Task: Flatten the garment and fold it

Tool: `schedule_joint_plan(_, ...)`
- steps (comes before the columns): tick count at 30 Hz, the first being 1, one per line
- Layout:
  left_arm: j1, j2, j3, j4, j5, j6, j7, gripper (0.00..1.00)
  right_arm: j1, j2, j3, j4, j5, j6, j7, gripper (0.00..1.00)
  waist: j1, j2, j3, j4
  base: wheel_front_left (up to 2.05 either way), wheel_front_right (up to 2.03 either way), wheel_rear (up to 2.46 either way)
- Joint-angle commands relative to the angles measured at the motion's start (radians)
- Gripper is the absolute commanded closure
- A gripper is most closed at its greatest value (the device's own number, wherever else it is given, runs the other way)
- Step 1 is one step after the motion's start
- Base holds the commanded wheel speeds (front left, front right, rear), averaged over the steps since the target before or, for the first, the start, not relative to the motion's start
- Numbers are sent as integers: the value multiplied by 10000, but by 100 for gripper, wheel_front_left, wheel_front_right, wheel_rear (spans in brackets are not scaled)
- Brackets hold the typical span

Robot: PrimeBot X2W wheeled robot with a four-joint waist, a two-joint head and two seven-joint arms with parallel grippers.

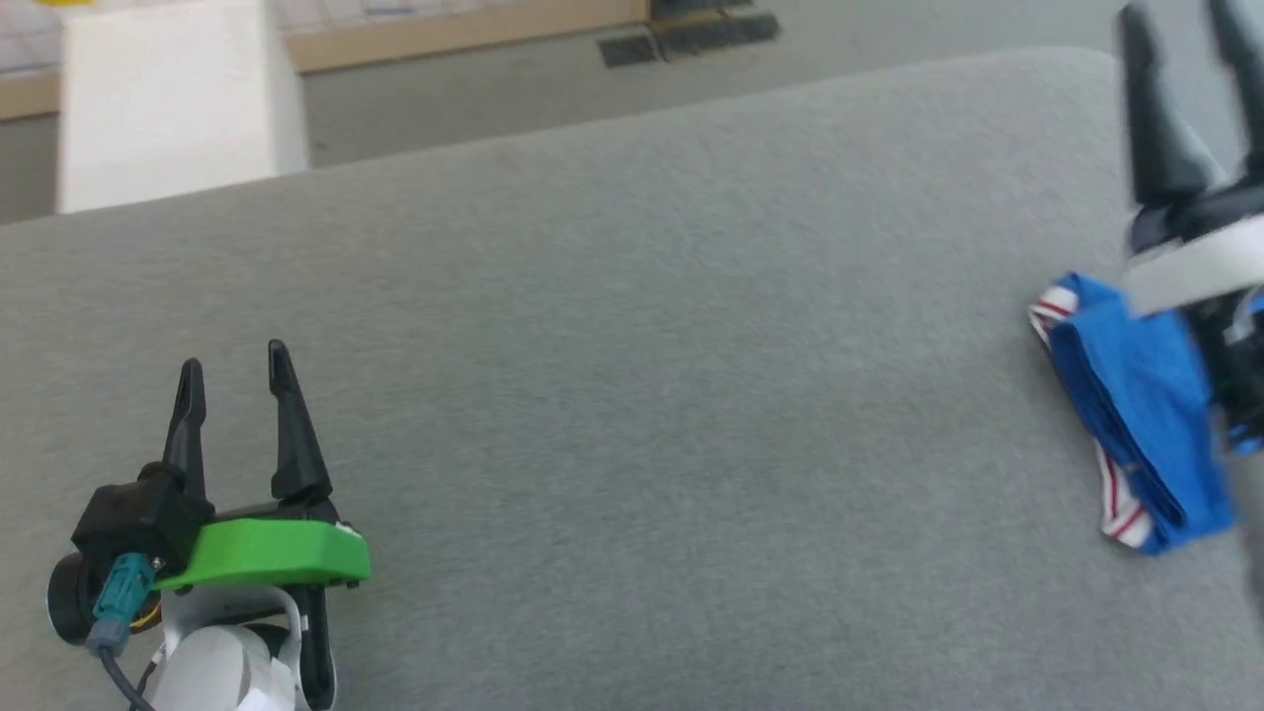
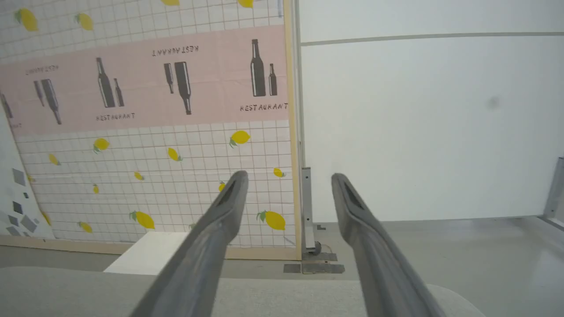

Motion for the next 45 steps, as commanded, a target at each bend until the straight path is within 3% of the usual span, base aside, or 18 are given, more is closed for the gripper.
schedule_joint_plan(1,41,-43,30,68,-60,41,-87,0,490,535,-240,-281,-266,-13,62,0,1,-1,-1006,1152,0,0,0)
schedule_joint_plan(8,-141,-179,-67,386,-138,-26,-149,0,2183,2942,-1562,-1177,-1809,-13,-248,0,1,-1,-1528,2004,0,0,0)
schedule_joint_plan(12,-182,-253,-232,728,-157,-107,-161,0,3135,3602,-2083,-1302,-2764,-13,-488,0,1,-1,-1829,2328,0,0,0)
schedule_joint_plan(16,-174,-350,-396,1075,-167,-186,-181,0,4019,3766,-2298,-1202,-3512,-13,-666,0,1,-1,-2025,2534,0,0,0)
schedule_joint_plan(20,-187,-465,-574,1489,-201,-320,-205,0,4720,3781,-2168,-896,-3486,-13,-829,0,1,-1,-2129,2652,0,0,0)
schedule_joint_plan(30,-185,-753,-1159,2570,37,-552,-260,0,5446,3784,-2103,-179,-4450,-13,-954,0,1,-1,-1995,2686,0,0,0)
schedule_joint_plan(45,-27,-1140,-1391,2939,795,-759,-294,0,5897,3785,-2004,132,-4286,-13,-986,0,1,-1,-1803,2486,0,0,0)
